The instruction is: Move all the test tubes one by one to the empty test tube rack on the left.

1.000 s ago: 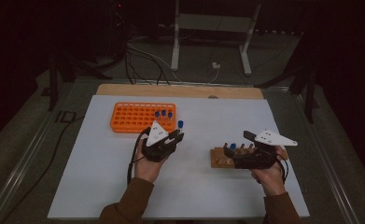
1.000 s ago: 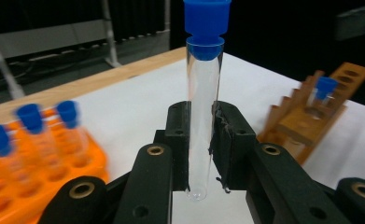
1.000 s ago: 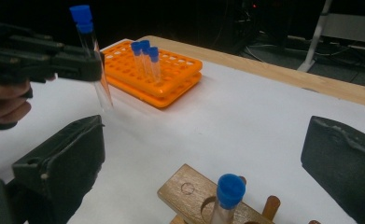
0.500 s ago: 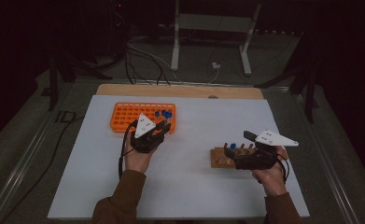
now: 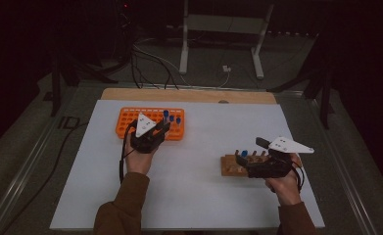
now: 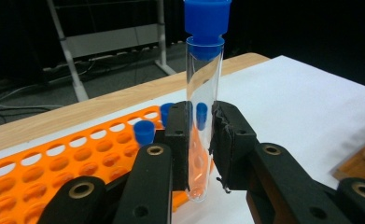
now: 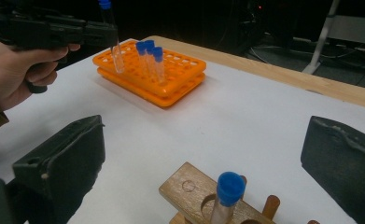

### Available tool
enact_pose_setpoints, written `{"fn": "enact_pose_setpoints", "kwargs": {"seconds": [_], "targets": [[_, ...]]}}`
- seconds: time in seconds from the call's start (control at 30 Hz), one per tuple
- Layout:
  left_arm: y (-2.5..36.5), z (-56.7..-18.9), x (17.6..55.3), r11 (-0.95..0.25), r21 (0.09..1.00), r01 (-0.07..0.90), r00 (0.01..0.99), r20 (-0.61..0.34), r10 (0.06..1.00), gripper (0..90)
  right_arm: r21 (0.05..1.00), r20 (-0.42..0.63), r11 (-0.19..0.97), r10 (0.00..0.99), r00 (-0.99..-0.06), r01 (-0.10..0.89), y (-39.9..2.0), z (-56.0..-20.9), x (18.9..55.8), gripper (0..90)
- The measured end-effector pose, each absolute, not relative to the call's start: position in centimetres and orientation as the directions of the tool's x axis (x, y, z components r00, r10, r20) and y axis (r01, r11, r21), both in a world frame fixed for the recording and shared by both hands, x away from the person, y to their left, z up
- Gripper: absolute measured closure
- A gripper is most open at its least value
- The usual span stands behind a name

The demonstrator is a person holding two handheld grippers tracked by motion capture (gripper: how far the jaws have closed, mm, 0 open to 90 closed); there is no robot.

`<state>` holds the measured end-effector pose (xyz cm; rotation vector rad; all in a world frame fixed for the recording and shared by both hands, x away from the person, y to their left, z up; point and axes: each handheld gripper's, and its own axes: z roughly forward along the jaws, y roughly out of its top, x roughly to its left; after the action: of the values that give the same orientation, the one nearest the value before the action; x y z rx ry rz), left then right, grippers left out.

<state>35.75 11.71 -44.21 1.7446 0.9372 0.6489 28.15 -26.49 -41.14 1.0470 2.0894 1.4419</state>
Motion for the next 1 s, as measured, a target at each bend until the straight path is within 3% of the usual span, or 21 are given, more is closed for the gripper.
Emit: {"fn": "enact_pose_setpoints", "kwargs": {"seconds": [1.0], "targets": [[12.9, -46.4, 39.1, -0.177, 0.918, 0.355, 0.44, 0.003, 0.898, 77.0, 0.915, 0.098, 0.19, 0.753, -0.651, 0.357, -26.6, -41.2, 28.2, 0.4]]}}
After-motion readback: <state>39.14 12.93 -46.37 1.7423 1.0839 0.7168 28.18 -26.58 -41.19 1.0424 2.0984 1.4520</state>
